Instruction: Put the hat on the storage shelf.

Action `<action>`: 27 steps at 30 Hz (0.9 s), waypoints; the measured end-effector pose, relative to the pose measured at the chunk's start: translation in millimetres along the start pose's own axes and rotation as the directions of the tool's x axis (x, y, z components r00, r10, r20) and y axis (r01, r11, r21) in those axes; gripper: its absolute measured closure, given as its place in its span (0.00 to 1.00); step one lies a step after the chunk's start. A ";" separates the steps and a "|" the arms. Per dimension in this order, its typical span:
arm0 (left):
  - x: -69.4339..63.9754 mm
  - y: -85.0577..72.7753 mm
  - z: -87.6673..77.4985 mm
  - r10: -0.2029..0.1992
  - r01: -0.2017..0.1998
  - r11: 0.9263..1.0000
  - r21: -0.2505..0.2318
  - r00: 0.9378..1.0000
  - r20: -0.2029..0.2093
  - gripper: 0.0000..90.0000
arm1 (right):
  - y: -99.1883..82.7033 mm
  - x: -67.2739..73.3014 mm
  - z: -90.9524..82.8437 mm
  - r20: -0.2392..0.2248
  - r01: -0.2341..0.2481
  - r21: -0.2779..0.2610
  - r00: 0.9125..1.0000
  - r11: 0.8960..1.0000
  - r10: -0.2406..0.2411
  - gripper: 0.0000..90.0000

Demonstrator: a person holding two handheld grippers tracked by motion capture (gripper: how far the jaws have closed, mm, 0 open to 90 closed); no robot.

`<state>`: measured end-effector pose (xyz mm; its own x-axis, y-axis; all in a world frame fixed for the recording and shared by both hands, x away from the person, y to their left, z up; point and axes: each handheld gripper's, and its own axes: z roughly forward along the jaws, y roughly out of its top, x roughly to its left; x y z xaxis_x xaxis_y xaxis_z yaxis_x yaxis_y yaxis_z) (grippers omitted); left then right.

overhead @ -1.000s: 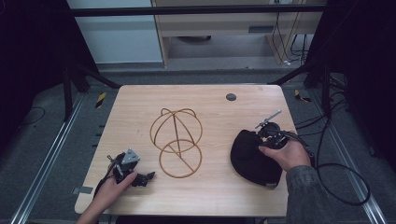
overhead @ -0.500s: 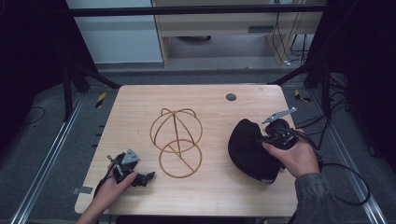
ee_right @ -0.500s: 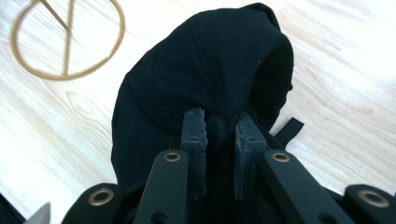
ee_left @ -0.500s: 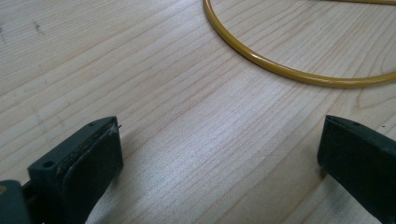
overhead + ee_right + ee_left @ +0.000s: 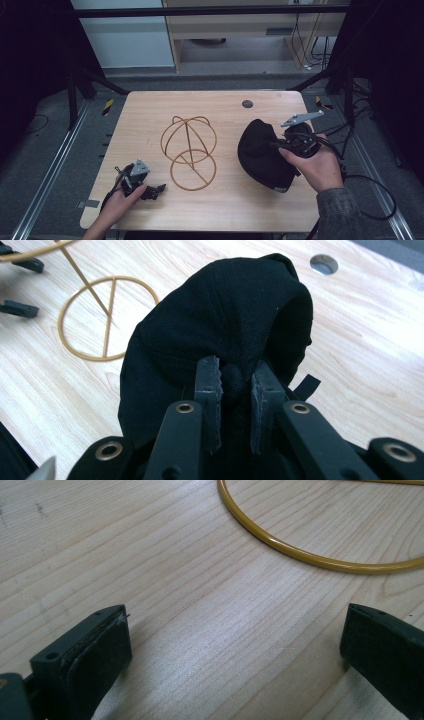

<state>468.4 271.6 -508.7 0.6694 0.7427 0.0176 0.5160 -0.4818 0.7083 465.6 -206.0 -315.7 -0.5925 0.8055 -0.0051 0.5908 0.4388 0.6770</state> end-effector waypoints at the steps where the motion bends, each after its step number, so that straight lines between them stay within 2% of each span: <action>1: 0.0 0.0 0.0 0.000 0.000 1.000 0.000 1.000 0.000 0.00 | 0.9 1.3 -0.8 0.000 0.003 -0.007 1.000 1.000 -0.003 0.87; 14: -0.5 0.0 0.2 -0.003 0.003 1.000 -0.003 1.000 0.000 0.00 | 9.9 13.9 -8.6 -0.026 0.016 -0.083 0.999 0.996 -0.018 0.87; 21: -0.3 0.0 0.2 0.000 0.000 1.000 -0.003 1.000 -0.001 0.00 | 17.1 19.9 -20.7 -0.028 0.022 -0.124 0.999 0.992 -0.025 0.87; 27: -0.4 -0.1 0.2 -0.001 0.001 1.000 -0.003 1.000 -0.001 0.00 | 23.1 23.8 -31.2 -0.042 0.031 -0.179 0.998 0.983 -0.039 0.87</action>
<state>468.2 271.3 -508.8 0.6685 0.7435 0.0177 0.5146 -0.4796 0.7107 448.1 -189.1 -277.2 -0.6377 0.7703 -0.0002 0.4650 0.3851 0.7972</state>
